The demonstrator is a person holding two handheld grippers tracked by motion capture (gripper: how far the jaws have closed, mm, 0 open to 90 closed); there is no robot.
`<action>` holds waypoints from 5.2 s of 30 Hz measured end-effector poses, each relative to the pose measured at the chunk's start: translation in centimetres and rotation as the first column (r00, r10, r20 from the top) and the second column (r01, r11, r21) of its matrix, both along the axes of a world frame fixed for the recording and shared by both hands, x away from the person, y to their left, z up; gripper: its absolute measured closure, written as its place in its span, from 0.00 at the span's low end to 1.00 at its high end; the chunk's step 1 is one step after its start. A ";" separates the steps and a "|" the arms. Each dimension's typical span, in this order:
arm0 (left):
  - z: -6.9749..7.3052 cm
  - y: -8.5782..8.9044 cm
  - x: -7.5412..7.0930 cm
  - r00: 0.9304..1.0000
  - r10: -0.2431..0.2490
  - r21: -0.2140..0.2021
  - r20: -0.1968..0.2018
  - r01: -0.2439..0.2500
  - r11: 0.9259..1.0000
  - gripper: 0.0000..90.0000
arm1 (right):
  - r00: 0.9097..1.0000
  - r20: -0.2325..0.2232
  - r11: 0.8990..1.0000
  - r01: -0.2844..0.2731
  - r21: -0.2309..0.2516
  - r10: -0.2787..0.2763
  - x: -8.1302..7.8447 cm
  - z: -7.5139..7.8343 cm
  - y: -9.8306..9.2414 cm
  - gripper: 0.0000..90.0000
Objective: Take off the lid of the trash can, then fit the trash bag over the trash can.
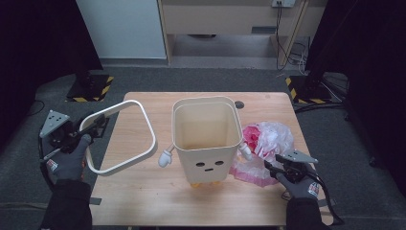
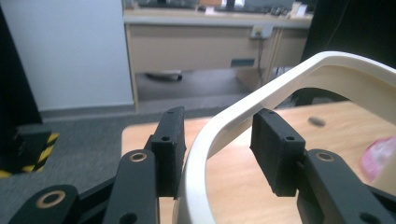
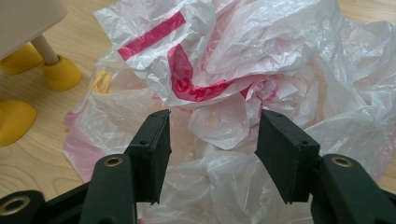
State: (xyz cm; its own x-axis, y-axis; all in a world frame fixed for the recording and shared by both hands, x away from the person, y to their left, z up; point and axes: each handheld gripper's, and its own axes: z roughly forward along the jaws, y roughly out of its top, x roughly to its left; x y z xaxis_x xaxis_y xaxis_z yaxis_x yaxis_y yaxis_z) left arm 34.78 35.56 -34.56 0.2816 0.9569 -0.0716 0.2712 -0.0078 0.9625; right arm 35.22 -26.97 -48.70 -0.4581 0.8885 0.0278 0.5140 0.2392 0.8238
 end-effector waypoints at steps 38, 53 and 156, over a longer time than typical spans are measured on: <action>-13.9 -1.9 3.4 0.967 -0.016 0.151 -0.254 0.056 0.987 0.60 | 1.000 0.000 1.000 0.001 0.002 -0.001 0.0 0.0 0.0 0.49; -16.5 -2.3 3.7 0.932 -0.040 0.153 -0.359 0.101 0.983 0.58 | 1.000 0.005 1.000 0.002 0.016 -0.003 0.0 0.1 0.0 0.49; -17.1 -3.4 1.6 0.868 -0.115 0.017 -0.484 0.141 0.990 0.30 | 0.986 0.042 0.982 0.162 -0.098 -0.158 6.5 -0.4 1.6 0.68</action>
